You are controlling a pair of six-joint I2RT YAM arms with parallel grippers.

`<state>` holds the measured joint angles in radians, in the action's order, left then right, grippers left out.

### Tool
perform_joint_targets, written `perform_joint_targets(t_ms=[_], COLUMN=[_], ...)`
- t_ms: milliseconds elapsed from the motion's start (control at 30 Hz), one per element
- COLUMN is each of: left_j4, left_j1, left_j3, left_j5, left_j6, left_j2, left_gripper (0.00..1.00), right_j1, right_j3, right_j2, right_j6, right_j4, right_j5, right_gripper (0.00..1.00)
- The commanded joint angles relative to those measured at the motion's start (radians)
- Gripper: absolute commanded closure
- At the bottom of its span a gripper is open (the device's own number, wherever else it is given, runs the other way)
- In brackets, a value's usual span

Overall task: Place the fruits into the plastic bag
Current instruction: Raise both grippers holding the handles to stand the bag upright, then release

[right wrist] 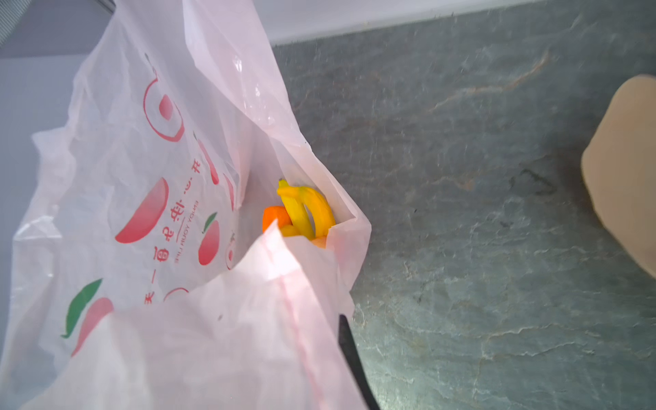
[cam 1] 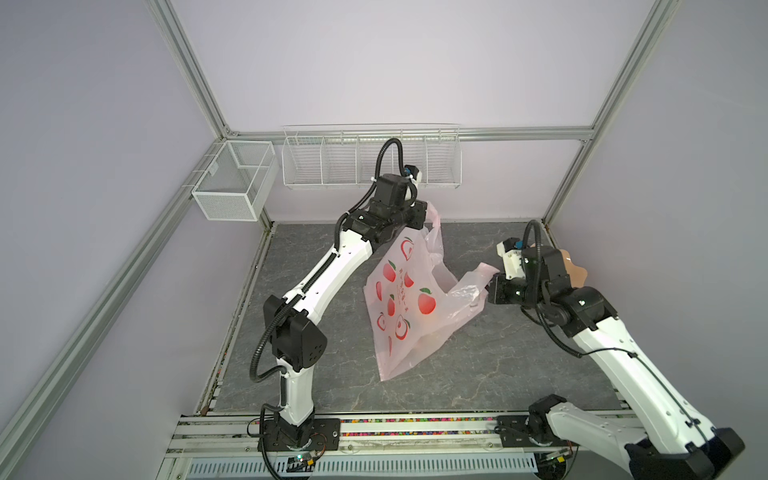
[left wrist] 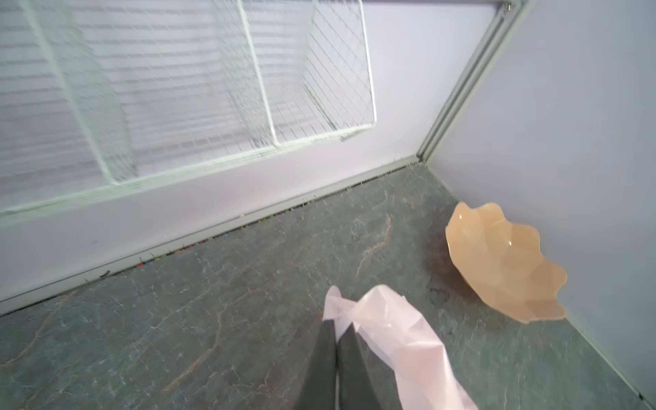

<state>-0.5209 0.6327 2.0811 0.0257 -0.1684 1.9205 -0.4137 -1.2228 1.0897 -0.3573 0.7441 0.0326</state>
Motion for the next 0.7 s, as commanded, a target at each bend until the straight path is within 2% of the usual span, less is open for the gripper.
perform_joint_targets(t_ms=[0, 167, 300, 667], left_j4=[0.090, 0.137, 0.185, 0.216], left_j1=[-0.038, -0.069, -0.091, -0.123], left_j3=[-0.007, -0.037, -0.122, -0.344], left_j5=[-0.053, -0.113, -0.171, -0.388], left_j6=[-0.100, -0.149, -0.182, -0.186], left_j2=[-0.057, -0.102, -0.160, -0.362], left_gripper=[1.00, 1.00, 1.00, 1.00], right_j1=[0.006, 0.009, 0.030, 0.097], right_j3=[-0.087, -0.227, -0.325, -0.639], right_j2=[0.050, 0.116, 0.162, 0.391], right_j6=[0.056, 0.127, 0.177, 0.220], right_j4=[0.059, 0.072, 0.060, 0.027], right_j5=[-0.063, -0.094, -0.103, 0.063], right_gripper=[0.94, 0.94, 0.94, 0.94])
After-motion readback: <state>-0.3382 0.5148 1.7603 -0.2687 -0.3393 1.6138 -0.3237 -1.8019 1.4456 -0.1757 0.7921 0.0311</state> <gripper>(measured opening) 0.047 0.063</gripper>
